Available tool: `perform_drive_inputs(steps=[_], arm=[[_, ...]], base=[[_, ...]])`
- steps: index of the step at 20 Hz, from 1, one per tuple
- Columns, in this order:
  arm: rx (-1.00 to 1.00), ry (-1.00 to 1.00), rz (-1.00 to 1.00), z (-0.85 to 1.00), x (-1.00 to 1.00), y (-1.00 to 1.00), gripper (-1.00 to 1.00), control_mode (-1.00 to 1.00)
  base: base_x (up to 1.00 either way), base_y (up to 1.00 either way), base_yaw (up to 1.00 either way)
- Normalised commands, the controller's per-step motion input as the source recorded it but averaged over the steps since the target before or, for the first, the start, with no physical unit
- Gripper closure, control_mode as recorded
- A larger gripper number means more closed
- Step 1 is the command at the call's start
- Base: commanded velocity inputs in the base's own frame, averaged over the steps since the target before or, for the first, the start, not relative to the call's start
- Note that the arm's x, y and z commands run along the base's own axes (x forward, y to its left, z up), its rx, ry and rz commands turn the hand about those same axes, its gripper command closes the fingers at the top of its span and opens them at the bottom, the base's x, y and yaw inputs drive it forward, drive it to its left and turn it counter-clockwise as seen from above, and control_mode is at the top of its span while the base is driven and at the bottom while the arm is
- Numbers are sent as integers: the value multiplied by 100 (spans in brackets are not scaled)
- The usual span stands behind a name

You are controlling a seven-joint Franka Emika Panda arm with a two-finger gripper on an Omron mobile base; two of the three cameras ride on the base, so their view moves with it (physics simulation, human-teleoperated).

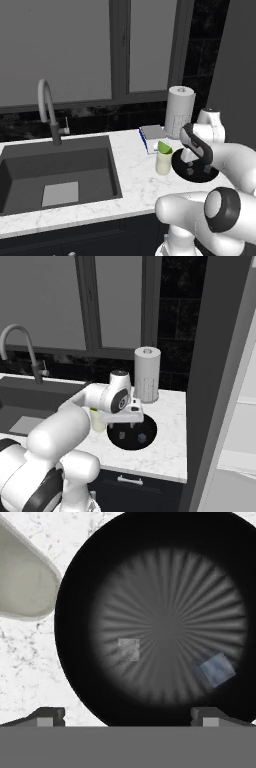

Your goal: Grab a lemon wedge from the fridge and one ice cube from the ice bowl, and put them in the glass of lemonade.

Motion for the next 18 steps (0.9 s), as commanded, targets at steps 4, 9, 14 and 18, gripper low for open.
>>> perform_drive_inputs(steps=[4, 9, 14, 18], arm=[[0, -8, 1, -46, 1, 1, -100, -100], [0, -15, 0, -43, 0, -3, -100, -100], [1, -10, 0, -33, 16, 0, -100, -100], [0, -2, 0, -4, 36, 0, -100, -100]], base=[[0, 0, 0], [0, 0, 0], [0, 0, 0], [0, 0, 0]])
